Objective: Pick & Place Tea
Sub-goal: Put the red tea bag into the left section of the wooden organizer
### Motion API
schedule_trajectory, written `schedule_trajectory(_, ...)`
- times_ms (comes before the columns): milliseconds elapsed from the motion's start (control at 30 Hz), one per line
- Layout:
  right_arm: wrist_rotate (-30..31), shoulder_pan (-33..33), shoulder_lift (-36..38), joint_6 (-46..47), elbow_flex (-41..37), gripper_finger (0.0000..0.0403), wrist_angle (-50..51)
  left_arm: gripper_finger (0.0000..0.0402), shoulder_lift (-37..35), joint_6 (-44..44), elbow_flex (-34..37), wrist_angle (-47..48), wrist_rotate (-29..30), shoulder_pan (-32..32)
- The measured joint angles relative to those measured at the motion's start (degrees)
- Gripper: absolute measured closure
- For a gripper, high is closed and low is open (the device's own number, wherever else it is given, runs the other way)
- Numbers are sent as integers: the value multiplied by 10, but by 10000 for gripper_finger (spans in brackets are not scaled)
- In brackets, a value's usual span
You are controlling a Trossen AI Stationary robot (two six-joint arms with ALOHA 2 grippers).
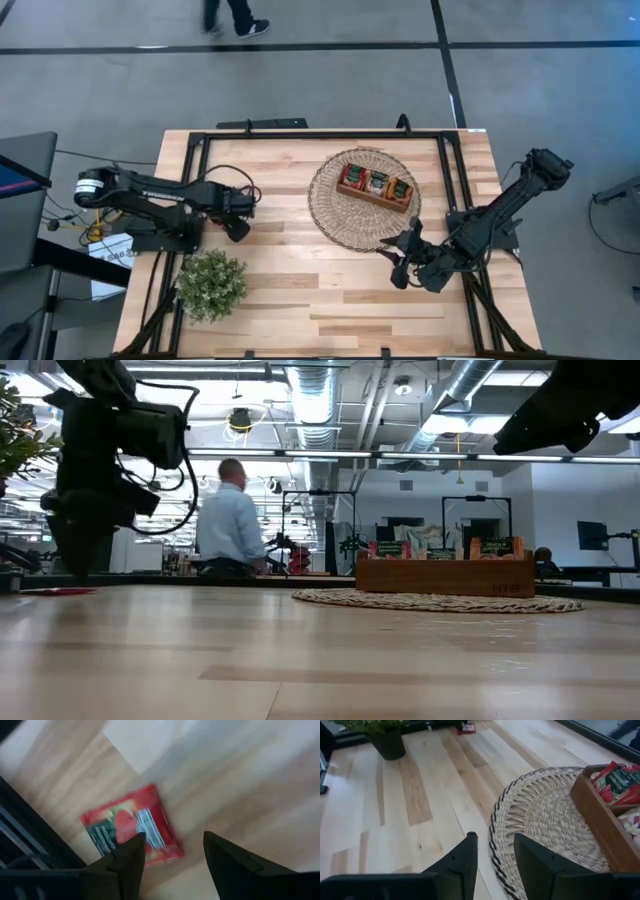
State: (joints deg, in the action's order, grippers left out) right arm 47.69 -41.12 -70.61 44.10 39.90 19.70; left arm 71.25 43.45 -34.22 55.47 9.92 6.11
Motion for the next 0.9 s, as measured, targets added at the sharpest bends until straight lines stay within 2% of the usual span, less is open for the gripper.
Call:
schedule_trajectory(133,0,0,0,-1,0,285,0,209,11,22,-1,2,38,17)
schedule_trajectory(333,-1,0,1,-4,0,285,0,214,70,28,-1,-8,44,31)
schedule_trajectory(533,-1,0,1,-5,0,285,0,242,143,26,-10,-16,53,36)
schedule_trajectory(667,-1,0,1,-5,0,285,0,281,152,21,-13,-21,56,35)
schedule_trajectory(800,-1,0,1,-5,0,285,0,347,153,0,-19,-24,56,35)
schedule_trajectory(900,-1,0,1,-5,0,285,0,391,159,-18,-20,-18,102,38)
